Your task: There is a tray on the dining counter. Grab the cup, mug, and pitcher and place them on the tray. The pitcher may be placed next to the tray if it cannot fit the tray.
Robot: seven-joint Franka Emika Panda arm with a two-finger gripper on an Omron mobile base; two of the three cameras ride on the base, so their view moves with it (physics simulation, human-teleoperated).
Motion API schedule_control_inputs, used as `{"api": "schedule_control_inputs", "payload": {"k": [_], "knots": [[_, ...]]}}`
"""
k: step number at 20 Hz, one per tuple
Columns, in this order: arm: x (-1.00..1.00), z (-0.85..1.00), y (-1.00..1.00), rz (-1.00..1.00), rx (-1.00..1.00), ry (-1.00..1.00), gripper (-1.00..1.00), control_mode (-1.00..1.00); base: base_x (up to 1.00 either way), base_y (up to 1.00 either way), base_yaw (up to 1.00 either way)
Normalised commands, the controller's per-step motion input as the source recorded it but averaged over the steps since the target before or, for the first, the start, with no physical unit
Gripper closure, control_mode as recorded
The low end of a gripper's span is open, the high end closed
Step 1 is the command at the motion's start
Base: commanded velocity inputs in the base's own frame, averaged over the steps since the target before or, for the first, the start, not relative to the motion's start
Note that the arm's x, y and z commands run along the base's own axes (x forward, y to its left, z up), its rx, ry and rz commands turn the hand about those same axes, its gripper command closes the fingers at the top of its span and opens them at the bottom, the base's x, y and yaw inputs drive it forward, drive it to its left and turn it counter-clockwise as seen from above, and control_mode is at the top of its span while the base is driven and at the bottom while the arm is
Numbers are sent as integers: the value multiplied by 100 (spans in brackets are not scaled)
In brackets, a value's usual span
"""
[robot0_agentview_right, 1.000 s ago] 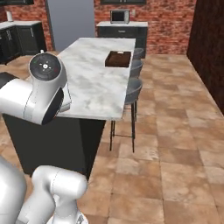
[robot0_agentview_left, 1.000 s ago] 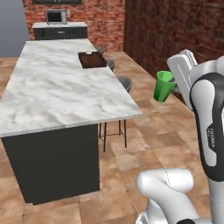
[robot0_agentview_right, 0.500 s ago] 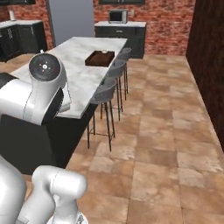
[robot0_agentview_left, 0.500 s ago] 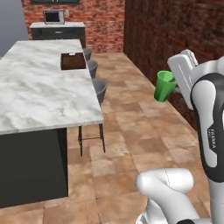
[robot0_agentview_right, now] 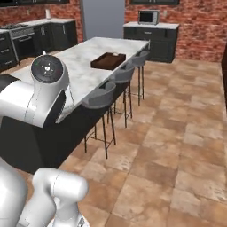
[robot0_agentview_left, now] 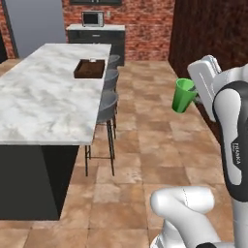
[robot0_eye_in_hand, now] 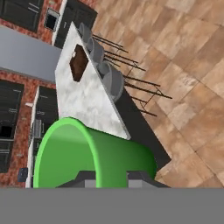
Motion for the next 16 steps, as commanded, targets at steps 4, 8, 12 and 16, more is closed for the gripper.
{"api": "schedule_control_inputs", "payload": {"k": [4,8,12,16], "knots": [[0,0,0,0,0,0,100,100,49,-92,43],[0,0,0,0,0,0,100,100,53,-79,45],[0,0,0,0,0,0,100,100,58,-57,50],[0,0,0,0,0,0,100,100,58,-53,56]]}}
